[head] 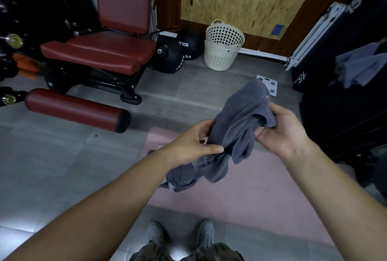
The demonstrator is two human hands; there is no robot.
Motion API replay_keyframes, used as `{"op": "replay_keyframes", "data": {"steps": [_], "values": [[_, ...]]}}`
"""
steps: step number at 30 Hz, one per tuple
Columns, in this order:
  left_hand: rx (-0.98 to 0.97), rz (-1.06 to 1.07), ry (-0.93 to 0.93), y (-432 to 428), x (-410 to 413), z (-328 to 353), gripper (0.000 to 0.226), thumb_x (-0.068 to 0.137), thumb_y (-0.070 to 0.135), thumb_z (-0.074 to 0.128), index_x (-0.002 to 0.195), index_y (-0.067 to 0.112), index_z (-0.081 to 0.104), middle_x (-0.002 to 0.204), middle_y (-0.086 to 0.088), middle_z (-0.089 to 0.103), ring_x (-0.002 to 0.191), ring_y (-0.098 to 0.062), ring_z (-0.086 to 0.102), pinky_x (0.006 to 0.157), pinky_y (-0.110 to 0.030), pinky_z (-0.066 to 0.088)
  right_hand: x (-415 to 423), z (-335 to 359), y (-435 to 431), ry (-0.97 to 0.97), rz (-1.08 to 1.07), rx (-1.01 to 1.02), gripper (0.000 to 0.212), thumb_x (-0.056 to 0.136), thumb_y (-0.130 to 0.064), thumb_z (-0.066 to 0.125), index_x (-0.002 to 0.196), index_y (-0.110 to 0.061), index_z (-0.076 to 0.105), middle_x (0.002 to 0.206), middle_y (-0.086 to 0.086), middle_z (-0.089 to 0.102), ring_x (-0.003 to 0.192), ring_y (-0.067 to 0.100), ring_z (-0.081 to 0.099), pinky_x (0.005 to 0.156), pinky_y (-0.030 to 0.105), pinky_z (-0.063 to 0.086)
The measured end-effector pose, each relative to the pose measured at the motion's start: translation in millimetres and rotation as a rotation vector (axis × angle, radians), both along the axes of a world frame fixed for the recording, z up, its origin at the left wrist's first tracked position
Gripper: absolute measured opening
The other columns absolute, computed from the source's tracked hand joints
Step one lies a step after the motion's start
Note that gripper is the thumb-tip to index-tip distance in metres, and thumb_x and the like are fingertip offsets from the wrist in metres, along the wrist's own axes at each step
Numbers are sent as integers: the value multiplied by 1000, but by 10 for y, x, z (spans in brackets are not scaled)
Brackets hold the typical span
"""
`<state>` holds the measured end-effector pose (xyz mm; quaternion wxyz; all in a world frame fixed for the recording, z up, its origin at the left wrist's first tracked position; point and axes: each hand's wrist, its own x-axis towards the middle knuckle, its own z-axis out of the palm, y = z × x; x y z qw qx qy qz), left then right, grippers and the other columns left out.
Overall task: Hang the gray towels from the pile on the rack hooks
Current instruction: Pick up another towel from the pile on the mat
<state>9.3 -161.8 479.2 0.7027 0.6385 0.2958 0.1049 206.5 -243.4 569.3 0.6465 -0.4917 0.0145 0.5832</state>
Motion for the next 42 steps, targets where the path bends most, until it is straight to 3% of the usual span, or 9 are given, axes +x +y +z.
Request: {"op": "replay_keyframes", "data": {"steps": [4, 8, 13, 16, 18, 22, 29, 37, 42], "values": [[2, -7, -21, -17, 122, 74, 38, 84, 13, 79, 118, 8, 64, 117, -8, 72, 114, -22, 67, 104, -41, 52, 75, 155, -98, 11, 27, 30, 25, 99, -24, 49, 104, -5, 66, 107, 9, 72, 96, 21, 72, 86, 34, 58], [19, 23, -11, -8, 154, 157, 11, 91, 22, 72, 99, 14, 73, 93, 4, 77, 89, -8, 71, 85, -24, 57, 195, 254, -166, -128, 26, 24, 29, 102, -22, 45, 86, -8, 65, 74, 5, 71, 63, 15, 70, 55, 23, 56], [-62, 186, -76, 81, 149, 228, 26, 104, 27, 52, 98, 15, 74, 95, -2, 76, 88, -15, 70, 85, -34, 56, 463, -48, -203, -1044, 246, -433, 22, 95, -33, 64, 79, -18, 61, 78, 4, 63, 72, 21, 58, 64, 30, 46], [3, 181, -74, 148, 285, 350, 35, 101, 36, 54, 98, 5, 71, 92, -6, 72, 85, -17, 65, 81, -35, 51, 263, -176, -221, -1389, 346, -343, 34, 84, -51, 66, 108, -26, 65, 115, -1, 65, 112, 16, 57, 96, 32, 46], [29, 153, -52, 193, 369, 472, 36, 99, 36, 57, 100, 3, 71, 93, -9, 72, 85, -20, 65, 84, -38, 51, 64, -139, -242, -1252, 352, -56, 50, 78, -65, 62, 120, -38, 60, 129, -9, 60, 123, 5, 52, 103, 24, 38], [35, -9, 40, 221, 404, 606, 45, 98, 43, 59, 106, 1, 73, 105, -16, 75, 101, -32, 71, 94, -44, 54, -108, -185, -201, -939, 398, 179, 67, 73, -72, 70, 118, -23, 65, 108, 0, 74, 108, 11, 67, 100, 25, 50], [-321, 50, -46, 146, 308, 569, 35, 97, 31, 62, 111, -1, 69, 104, -19, 73, 96, -29, 70, 88, -37, 57, -96, -177, -121, -899, 430, 118, 12, 94, -15, 65, 86, -7, 66, 72, 6, 66, 63, 12, 58, 59, 19, 48], [-50, -382, 316, 388, -214, 438, 31, 83, 20, 82, 111, 16, 69, 112, -1, 75, 107, -19, 71, 97, -39, 54, 135, -148, -34, -570, 18, 46, 22, 101, -22, 56, 82, -12, 62, 75, 6, 67, 67, 16, 62, 67, 29, 56], [-82, -202, 154, 437, -307, 409, 31, 89, 9, 73, 119, 1, 64, 118, -14, 72, 112, -29, 67, 102, -43, 52, 191, -292, -54, -858, 19, -78, 22, 93, -35, 64, 78, -19, 58, 85, 11, 59, 81, 20, 51, 79, 37, 41]]}}
